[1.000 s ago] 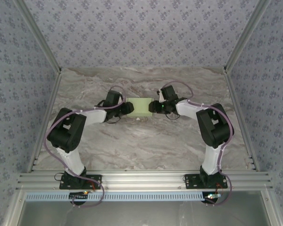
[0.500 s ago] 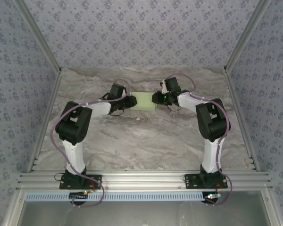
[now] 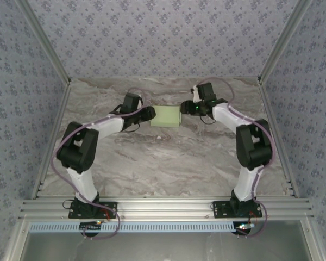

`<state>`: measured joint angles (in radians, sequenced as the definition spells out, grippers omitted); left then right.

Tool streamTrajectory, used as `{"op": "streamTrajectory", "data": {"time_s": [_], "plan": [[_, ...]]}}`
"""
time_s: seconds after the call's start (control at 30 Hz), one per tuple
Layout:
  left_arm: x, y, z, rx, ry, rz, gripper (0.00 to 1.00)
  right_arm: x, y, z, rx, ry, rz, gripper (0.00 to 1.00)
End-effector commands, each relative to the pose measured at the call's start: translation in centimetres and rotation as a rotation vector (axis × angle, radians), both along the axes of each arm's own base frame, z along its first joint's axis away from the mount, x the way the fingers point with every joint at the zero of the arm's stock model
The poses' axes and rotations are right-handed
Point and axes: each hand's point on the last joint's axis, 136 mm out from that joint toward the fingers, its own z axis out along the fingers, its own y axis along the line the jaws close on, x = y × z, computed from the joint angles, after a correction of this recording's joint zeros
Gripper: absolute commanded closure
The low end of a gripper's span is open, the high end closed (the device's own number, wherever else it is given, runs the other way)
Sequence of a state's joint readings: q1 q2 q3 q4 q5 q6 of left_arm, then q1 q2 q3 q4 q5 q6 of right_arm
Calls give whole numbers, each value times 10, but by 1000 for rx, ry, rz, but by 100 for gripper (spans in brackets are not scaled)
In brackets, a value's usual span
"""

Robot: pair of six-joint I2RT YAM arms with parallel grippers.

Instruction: Fold the paper box

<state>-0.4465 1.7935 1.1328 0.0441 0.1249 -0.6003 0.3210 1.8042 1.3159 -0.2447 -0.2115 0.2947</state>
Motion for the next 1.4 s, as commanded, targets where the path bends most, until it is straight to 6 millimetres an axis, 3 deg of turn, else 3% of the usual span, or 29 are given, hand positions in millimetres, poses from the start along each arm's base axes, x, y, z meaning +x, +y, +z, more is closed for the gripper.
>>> {"op": "streamTrajectory", "data": {"time_s": [0.0,0.17,0.23,0.5,0.53,0.73,0.87,1.03,1.3,1.37], "plan": [[-10,32,52,91,-166,50,41,-24,-31,49,-195,-159,-23,43],[-47,87,80,232,-332,156,34,-66,-87,77,-431,-303,-185,36],[-66,110,82,277,-379,211,27,-81,-111,80,-477,-332,-252,27],[-120,195,75,375,-455,416,1,-127,-187,51,-462,-352,-502,8],[-124,206,73,386,-449,445,1,-131,-196,45,-461,-355,-535,2],[-134,256,57,497,-436,557,1,-136,-227,9,-396,-358,-639,1],[-126,262,37,581,-475,481,1,-127,-228,-7,-442,-414,-596,1],[-104,267,13,511,-471,452,1,-106,-216,-25,-448,-435,-507,1],[-58,251,7,484,-460,336,1,-82,-205,-19,-429,-558,-403,1],[-53,245,4,487,-476,294,1,-78,-204,-28,-410,-547,-386,1]]}}
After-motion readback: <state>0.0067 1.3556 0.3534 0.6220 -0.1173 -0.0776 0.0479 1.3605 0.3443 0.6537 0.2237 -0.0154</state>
